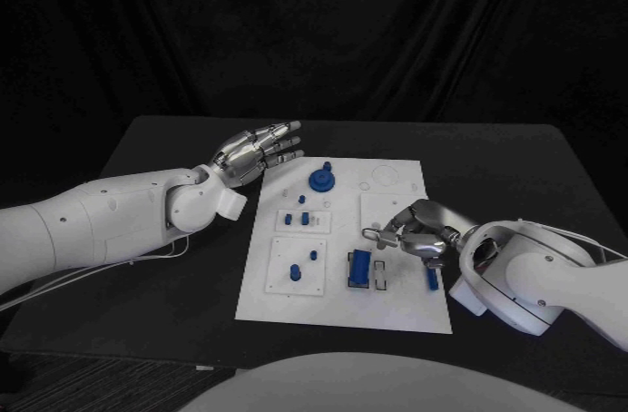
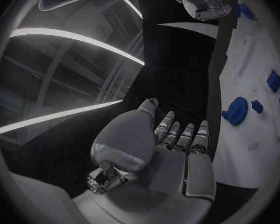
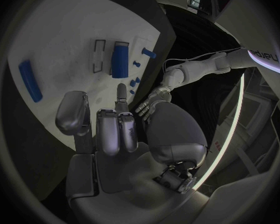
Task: Assemble the parts on the task board
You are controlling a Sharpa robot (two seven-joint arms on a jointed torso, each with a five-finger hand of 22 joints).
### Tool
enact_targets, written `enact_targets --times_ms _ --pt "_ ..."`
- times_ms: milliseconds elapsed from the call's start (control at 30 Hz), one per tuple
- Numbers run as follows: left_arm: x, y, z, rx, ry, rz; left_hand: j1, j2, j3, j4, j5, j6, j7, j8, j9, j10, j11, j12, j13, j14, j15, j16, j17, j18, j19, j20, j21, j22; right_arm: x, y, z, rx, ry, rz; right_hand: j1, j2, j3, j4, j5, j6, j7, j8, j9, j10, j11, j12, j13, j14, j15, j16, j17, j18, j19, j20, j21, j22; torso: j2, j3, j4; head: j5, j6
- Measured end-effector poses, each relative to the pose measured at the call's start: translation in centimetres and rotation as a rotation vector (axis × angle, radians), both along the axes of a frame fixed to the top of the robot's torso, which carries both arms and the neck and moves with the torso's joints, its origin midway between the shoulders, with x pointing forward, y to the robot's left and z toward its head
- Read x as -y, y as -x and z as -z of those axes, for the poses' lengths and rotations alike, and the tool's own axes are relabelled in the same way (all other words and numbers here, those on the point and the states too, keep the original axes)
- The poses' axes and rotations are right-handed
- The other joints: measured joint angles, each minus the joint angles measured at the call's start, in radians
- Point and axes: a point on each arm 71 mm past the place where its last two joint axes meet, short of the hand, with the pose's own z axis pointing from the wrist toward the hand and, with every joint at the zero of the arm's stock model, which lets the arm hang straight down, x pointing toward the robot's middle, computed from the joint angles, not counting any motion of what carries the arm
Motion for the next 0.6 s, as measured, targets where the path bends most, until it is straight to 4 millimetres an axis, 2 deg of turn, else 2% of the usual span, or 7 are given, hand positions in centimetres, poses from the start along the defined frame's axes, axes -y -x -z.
enact_targets --times_ms 67,167,300,433,467,533,600 --pt "0.0 0.0 0.0 0.000 0.000 0.001 0.000 0.000 0.000 0.000 0.000 0.000 0.000 0.000 0.000 0.000 0.000 0.000 0.000 0.000 0.000 0.000 0.000 0.000 0.000 0.000 0.000 0.000 -0.1 0.0 -0.5 0.060 -0.013 -0.023 0.041 -0.004 -0.004 -0.010 0.021 -0.038 0.005 0.025 0.020 0.000 0.000 0.000 0.000 0.000 0.000 0.000 0.000 0.000 0.000 0.000 0.004 0.000 0.001 0.0002 -0.0001 0.000 0.000" --pt "0.0 0.0 0.0 0.000 0.001 0.001 0.000 0.000 0.003 -0.003 0.000 0.000 0.000 0.000 0.000 0.003 0.003 0.000 0.000 0.000 0.000 0.000 0.000 0.000 0.000 0.000 0.000 0.000 -0.4 0.1 -0.9 0.138 -0.007 -0.064 0.085 -0.011 -0.008 -0.020 0.027 -0.103 0.015 0.049 0.042 0.003 0.003 0.000 0.000 0.000 0.000 0.000 -0.003 0.000 0.002 0.002 0.005 0.000 0.001 0.0003 -0.0006 0.001 0.000" --pt "-0.1 0.1 0.0 -0.001 0.000 -0.001 0.000 0.000 0.003 -0.003 0.000 0.000 0.000 0.000 0.000 0.003 0.003 0.000 0.000 0.000 0.000 0.000 0.000 0.000 0.000 0.000 0.000 0.000 -0.9 0.4 -0.9 0.246 0.041 -0.137 0.145 -0.033 -0.014 -0.017 0.012 -0.260 0.036 0.097 0.077 0.002 0.016 0.000 0.000 0.002 0.012 0.000 -0.015 0.000 -0.009 0.017 -0.027 0.000 0.001 0.0006 -0.0018 0.003 0.000" --pt "-0.2 0.1 0.0 -0.001 0.000 -0.001 0.000 0.000 0.003 -0.003 0.000 0.000 0.000 0.000 0.000 0.003 0.003 0.000 0.001 0.000 0.000 0.000 0.000 0.000 0.000 0.000 0.000 0.000 -1.5 1.1 0.0 0.318 0.104 -0.203 0.179 -0.068 -0.019 0.023 -0.011 -0.472 0.051 0.192 0.123 0.002 0.017 0.000 0.000 0.002 0.013 -0.017 -0.050 0.000 -0.024 0.023 -0.087 0.001 0.001 0.0009 -0.0030 0.004 0.000" --pt "-0.2 0.1 0.0 -0.001 0.000 -0.001 0.000 0.000 0.003 -0.003 0.000 0.000 0.000 0.000 0.000 0.003 0.003 0.000 0.001 0.000 0.000 0.000 0.000 0.000 0.000 0.000 0.000 0.000 -1.5 1.2 0.1 0.327 0.114 -0.212 0.180 -0.075 -0.015 0.026 -0.016 -0.523 0.055 0.221 0.135 0.003 0.022 0.000 0.000 0.002 0.019 -0.023 -0.059 0.001 -0.031 0.024 -0.103 0.001 0.001 0.0009 -0.0033 0.004 0.000" --pt "-0.2 0.1 0.0 -0.002 0.000 -0.001 0.000 0.000 0.003 -0.003 0.000 0.000 0.000 0.000 0.000 0.003 0.003 0.000 0.001 0.004 0.004 0.004 0.001 0.000 0.000 0.000 0.000 0.000 -1.8 1.5 0.6 0.350 0.145 -0.238 0.178 -0.092 -0.013 0.028 -0.023 -0.577 0.058 0.263 0.148 0.002 0.027 0.000 0.000 0.002 0.019 -0.023 -0.069 0.016 -0.034 0.027 -0.121 0.001 0.001 0.0008 -0.0033 0.003 0.000" --pt "-0.2 0.2 0.0 -0.002 0.001 -0.001 0.000 0.000 0.003 -0.003 0.000 0.000 0.000 0.000 0.000 0.003 0.003 0.000 0.001 0.004 0.004 0.004 0.001 0.000 0.000 0.000 0.000 0.000 -2.1 1.9 1.2 0.372 0.179 -0.265 0.173 -0.100 -0.013 0.028 -0.024 -0.607 0.060 0.292 0.154 0.002 0.027 0.000 0.000 0.002 0.019 -0.023 -0.074 0.016 -0.034 0.027 -0.127 0.001 0.001 0.0008 -0.0033 0.003 0.000"
